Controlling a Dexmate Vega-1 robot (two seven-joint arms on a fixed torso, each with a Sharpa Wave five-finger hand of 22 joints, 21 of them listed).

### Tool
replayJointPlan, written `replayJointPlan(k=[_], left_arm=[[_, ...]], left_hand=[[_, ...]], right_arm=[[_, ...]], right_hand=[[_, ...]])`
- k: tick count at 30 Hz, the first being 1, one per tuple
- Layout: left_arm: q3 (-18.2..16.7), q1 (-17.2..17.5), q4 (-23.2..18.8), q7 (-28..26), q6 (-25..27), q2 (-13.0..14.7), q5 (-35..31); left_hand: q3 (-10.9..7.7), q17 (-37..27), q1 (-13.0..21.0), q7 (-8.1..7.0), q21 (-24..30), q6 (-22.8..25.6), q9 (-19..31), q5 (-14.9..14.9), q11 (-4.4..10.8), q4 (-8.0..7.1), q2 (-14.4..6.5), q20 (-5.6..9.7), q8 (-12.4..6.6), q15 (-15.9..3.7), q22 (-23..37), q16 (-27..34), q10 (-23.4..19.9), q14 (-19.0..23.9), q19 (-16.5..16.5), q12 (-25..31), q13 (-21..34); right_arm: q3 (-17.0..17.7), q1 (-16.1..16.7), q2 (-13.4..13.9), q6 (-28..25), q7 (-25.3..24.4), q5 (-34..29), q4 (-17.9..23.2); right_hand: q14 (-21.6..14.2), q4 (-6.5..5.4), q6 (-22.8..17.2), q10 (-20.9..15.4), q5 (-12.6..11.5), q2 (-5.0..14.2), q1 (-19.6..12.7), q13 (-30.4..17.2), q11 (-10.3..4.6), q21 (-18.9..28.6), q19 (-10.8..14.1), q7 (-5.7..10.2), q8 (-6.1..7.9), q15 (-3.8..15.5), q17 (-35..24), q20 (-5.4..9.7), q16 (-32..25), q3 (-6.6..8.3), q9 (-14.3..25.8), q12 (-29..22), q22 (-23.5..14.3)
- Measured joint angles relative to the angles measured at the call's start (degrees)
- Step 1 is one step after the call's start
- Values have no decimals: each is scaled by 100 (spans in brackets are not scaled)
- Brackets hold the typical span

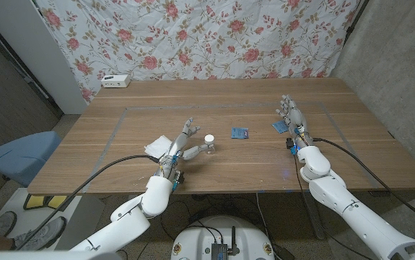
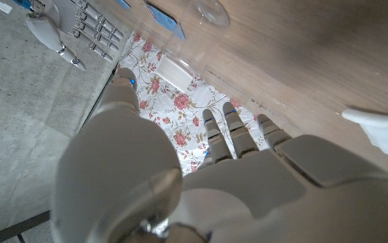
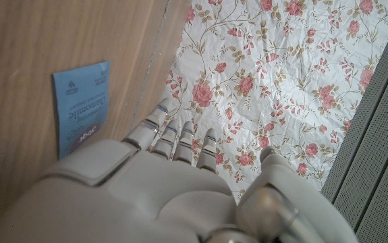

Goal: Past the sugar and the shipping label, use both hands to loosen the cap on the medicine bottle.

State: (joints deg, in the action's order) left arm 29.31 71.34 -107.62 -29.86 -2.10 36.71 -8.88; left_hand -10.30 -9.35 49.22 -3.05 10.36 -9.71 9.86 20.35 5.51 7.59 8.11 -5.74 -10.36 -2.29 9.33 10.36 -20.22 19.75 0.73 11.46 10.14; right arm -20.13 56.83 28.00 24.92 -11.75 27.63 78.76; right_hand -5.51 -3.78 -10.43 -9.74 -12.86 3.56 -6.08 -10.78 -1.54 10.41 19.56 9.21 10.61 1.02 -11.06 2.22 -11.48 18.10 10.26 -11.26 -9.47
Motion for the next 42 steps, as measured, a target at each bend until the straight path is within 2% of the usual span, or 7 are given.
replayJointPlan(k=[8,11,20,33,42], left_arm=[[14,-53,84,59,21,-32,87],[34,-88,103,86,52,-31,89],[86,-161,132,162,144,-6,80],[174,-232,141,218,277,42,-13],[271,-326,153,276,369,77,-91]], left_hand=[[102,0,125,-353,0,-12,0,9,214,7,-22,-26,0,-16,0,1,-274,252,-33,3,0],[142,0,170,-402,0,-23,1,9,267,0,-22,111,0,-16,1,28,-390,331,-60,3,0],[172,0,275,-433,0,8,1,9,298,31,-22,167,-24,-26,1,28,-482,445,-102,3,0],[220,0,396,-408,0,33,1,44,328,31,-52,363,-46,-27,1,28,-657,567,-175,3,0],[267,-1,471,-381,0,143,2,43,330,31,-68,393,-67,-29,2,28,-778,670,-204,3,0]], right_arm=[[1,-24,-23,28,42,25,-85],[1,-31,-34,47,55,33,-115],[1,-32,-68,121,80,53,-191],[4,-5,-105,242,100,62,-270],[29,38,-113,327,105,76,-292]], right_hand=[[0,0,0,0,0,-7,7,0,0,0,0,0,0,0,0,0,0,0,0,0,0],[0,0,0,0,0,-7,7,0,0,0,0,0,0,0,0,0,0,0,0,0,0],[0,17,0,1,0,9,22,0,1,0,0,0,0,0,0,0,0,-17,0,0,0],[0,16,0,1,0,17,29,0,1,0,0,0,0,0,0,0,0,-16,0,0,1],[0,16,0,1,0,17,29,0,1,0,0,0,0,0,0,0,0,-16,0,0,1]])
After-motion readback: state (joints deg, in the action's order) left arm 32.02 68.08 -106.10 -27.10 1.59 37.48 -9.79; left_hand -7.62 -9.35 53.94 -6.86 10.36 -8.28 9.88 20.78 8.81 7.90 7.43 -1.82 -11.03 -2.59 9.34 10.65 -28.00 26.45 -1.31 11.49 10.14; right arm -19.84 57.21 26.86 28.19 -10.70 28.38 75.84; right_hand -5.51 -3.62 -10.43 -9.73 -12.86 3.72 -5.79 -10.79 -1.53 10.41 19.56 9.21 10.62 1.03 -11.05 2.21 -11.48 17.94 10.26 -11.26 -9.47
